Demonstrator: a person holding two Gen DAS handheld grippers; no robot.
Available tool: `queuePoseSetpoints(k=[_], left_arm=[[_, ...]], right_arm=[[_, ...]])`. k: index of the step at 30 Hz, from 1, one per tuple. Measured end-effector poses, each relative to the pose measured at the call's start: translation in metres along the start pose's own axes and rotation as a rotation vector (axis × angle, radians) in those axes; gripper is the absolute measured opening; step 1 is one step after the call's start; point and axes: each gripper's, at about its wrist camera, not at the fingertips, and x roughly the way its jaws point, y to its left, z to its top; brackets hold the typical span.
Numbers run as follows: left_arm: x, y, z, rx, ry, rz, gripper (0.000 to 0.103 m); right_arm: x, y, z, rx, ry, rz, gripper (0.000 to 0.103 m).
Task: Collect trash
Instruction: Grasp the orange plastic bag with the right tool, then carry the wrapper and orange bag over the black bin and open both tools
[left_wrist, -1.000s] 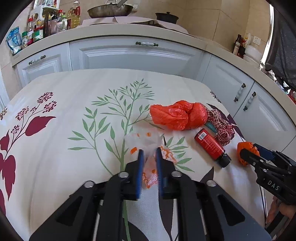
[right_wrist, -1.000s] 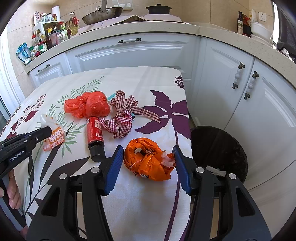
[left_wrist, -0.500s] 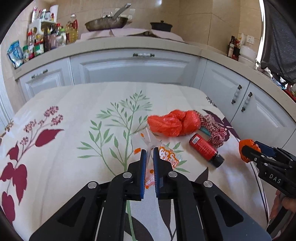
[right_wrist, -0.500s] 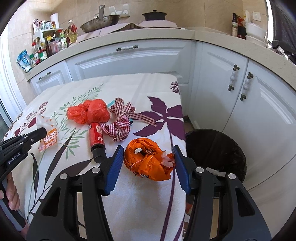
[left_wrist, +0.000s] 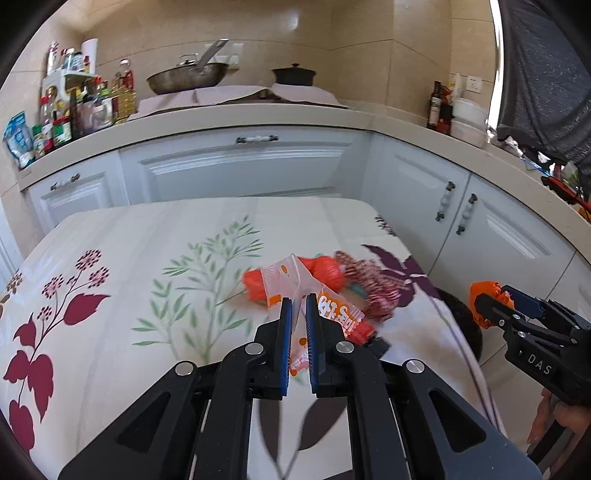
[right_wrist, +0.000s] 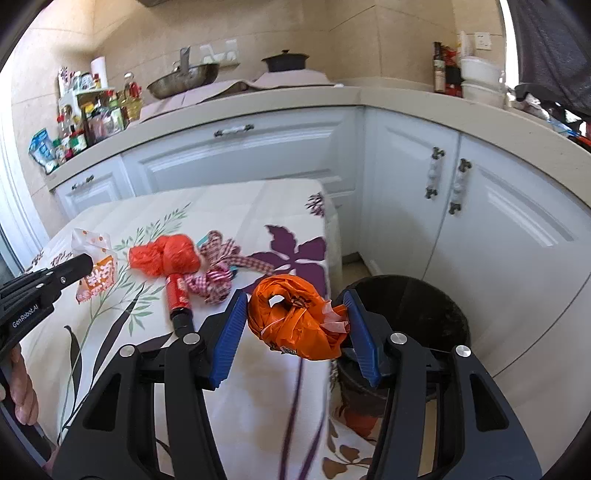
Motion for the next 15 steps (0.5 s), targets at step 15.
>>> queuePoseSetpoints(k=[15], left_arm=[[0.013, -0.075, 0.012, 0.071, -0.015, -0.084, 0.008]], right_arm=[[-0.030, -0.065, 0.006, 0.062, -0.145, -0.143, 0.052]])
